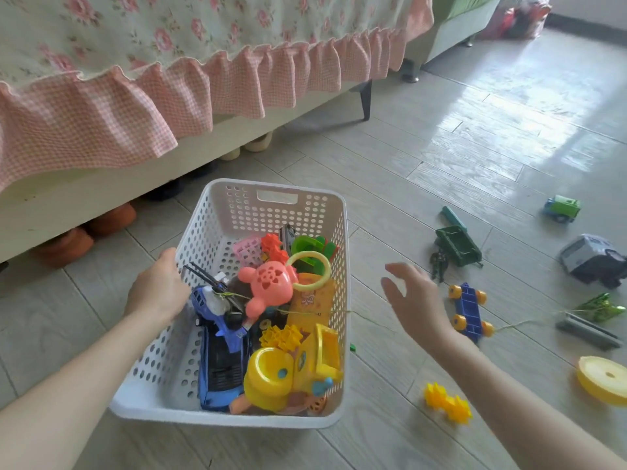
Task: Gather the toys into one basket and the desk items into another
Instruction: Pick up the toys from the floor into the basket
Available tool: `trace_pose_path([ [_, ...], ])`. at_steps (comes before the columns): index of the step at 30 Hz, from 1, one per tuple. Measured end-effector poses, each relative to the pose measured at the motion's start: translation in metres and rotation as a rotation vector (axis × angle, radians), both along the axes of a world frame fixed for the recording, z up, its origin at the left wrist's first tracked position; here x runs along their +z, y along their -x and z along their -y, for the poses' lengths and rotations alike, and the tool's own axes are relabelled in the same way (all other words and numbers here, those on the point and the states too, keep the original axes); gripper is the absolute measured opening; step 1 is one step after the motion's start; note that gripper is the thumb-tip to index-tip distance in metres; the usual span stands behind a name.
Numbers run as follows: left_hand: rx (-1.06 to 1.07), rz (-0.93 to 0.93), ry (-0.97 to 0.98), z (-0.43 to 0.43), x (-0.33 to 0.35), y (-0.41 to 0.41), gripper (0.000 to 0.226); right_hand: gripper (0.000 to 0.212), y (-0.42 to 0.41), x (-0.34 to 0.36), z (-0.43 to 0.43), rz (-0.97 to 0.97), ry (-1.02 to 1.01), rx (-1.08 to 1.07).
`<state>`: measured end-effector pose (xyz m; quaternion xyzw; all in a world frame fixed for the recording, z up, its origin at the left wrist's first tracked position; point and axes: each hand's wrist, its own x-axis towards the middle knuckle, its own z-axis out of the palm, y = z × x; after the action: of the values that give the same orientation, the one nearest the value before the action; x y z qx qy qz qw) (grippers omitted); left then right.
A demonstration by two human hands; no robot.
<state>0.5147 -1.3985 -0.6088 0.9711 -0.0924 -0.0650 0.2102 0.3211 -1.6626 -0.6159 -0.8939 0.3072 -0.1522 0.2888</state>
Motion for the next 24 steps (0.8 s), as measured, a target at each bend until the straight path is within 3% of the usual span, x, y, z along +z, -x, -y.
trace_pose_path([
  [5,-0.079,0.014,0.086,0.004,0.000,0.004,0.021,0.045,0.076,-0.037,0.027,-0.766,-0.005,-0.101],
  [7,-0.096,0.016,0.087,0.011,-0.001,0.003,0.015,0.054,0.097,-0.050,0.021,-0.919,-0.044,-0.103],
  [9,-0.103,0.013,0.082,0.017,0.000,0.004,0.013,0.054,0.108,-0.062,0.012,-0.938,-0.071,-0.092],
  [14,-0.114,0.021,0.083,0.026,0.003,0.007,0.012,0.042,0.097,-0.062,-0.006,-0.730,-0.014,-0.003],
  [17,-0.124,0.021,0.085,0.027,0.003,0.007,0.014,0.056,0.072,-0.055,-0.018,-0.659,0.037,0.149],
  [19,-0.131,0.019,0.085,0.028,0.004,0.008,0.012,0.062,0.053,-0.056,-0.028,-0.711,0.078,0.283],
  [24,-0.139,0.024,0.062,0.029,0.005,0.006,0.008,0.037,0.024,-0.054,-0.044,-0.883,0.128,0.450],
])
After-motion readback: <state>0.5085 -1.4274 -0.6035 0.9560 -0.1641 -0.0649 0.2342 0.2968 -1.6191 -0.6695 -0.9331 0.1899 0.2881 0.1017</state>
